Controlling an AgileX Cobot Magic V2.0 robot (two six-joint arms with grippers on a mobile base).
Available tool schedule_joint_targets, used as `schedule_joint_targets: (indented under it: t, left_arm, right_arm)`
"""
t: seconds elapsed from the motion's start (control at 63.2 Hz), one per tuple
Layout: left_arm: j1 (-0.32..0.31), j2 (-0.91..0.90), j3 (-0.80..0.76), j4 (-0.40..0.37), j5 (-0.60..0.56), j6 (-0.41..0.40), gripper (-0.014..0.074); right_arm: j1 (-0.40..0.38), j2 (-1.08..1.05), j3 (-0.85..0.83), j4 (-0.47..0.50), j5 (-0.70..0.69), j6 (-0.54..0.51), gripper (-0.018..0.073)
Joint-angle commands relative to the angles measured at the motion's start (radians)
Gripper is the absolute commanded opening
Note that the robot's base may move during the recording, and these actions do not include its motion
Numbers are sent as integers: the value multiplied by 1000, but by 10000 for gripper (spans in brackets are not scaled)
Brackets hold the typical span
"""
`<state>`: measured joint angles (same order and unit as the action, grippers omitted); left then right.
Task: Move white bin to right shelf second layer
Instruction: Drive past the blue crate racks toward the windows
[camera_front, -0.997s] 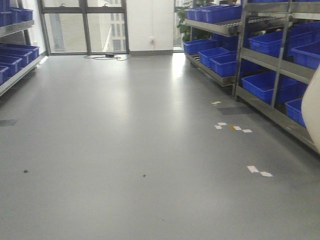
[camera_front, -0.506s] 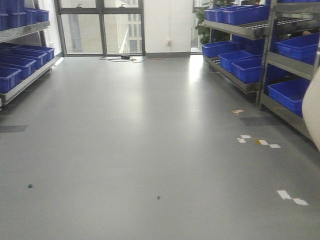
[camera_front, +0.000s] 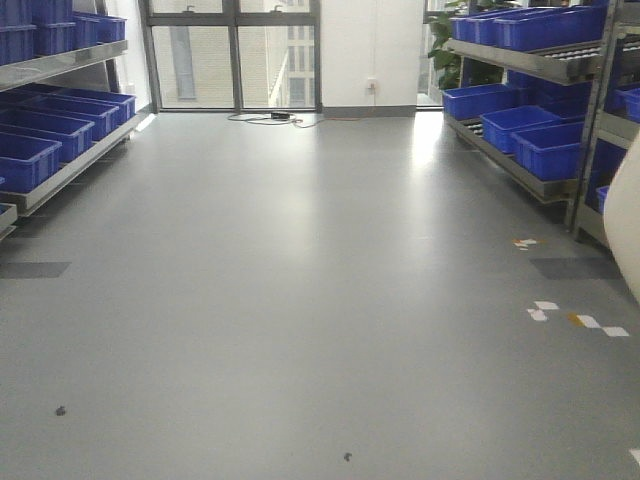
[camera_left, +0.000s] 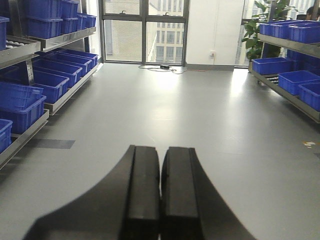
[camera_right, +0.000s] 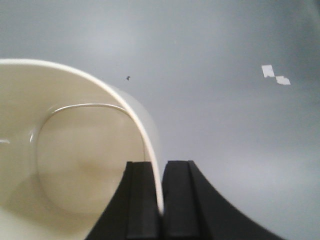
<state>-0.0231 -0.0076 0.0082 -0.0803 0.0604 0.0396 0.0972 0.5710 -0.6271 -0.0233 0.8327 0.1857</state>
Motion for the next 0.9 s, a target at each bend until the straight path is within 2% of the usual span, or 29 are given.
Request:
schedule_joint_targets:
  t: [0.0, 0.886]
  left_arm:
    - [-6, -15, 27, -5, -83, -5, 85]
    - [-6, -15, 27, -5, -83, -5, 85]
  right_arm:
    - [-4, -1, -29, -2, -81, 2, 67]
    - [-4, -1, -29, -2, -81, 2, 67]
